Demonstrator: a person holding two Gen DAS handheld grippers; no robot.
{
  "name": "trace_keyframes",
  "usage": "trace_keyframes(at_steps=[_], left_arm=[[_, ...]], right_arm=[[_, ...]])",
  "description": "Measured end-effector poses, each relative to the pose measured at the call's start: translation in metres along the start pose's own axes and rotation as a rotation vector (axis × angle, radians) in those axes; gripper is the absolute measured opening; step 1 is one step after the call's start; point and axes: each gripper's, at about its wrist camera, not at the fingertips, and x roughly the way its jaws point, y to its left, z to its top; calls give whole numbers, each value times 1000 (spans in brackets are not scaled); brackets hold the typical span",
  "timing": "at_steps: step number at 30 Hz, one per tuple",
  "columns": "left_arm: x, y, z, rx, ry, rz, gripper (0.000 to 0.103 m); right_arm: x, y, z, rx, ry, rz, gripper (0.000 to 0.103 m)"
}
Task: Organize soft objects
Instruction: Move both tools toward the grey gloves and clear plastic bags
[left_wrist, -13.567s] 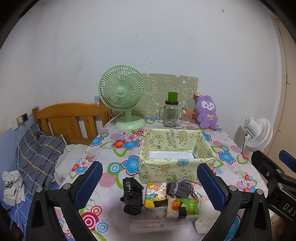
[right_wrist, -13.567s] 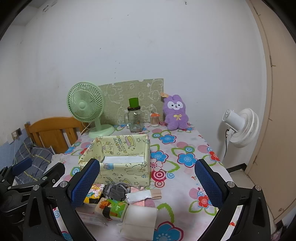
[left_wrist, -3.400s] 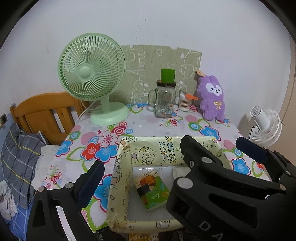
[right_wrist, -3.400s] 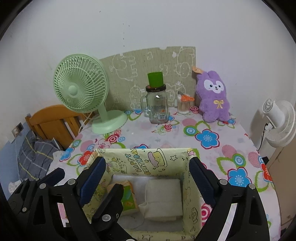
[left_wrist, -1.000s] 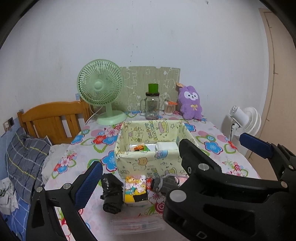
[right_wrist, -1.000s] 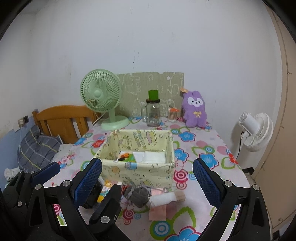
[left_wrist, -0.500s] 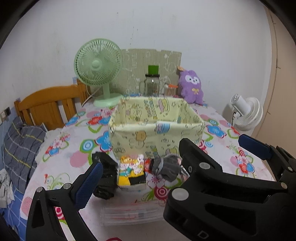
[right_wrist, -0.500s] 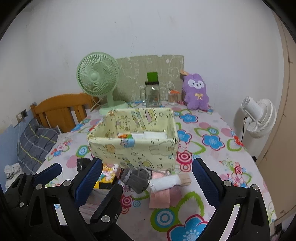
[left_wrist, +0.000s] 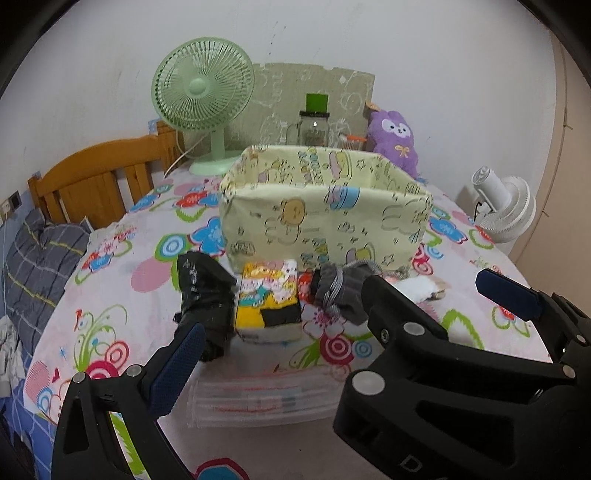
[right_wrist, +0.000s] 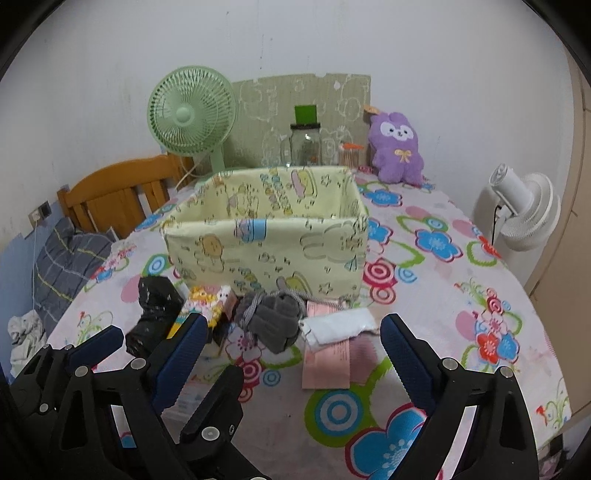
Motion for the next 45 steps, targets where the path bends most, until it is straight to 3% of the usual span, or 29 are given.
trace_keyframes(at_steps=[25,37,45], left_arm=[[18,10,-37,45,97,8,100],[27,2,-33,79,93,72,92],[38,-1,-20,78,107,59,89]], right_arm=[[21,6,-40,-11,113,-6,96],[26,-3,-37,12,119,-38,96],[31,-9,-31,24,123,-57,96]])
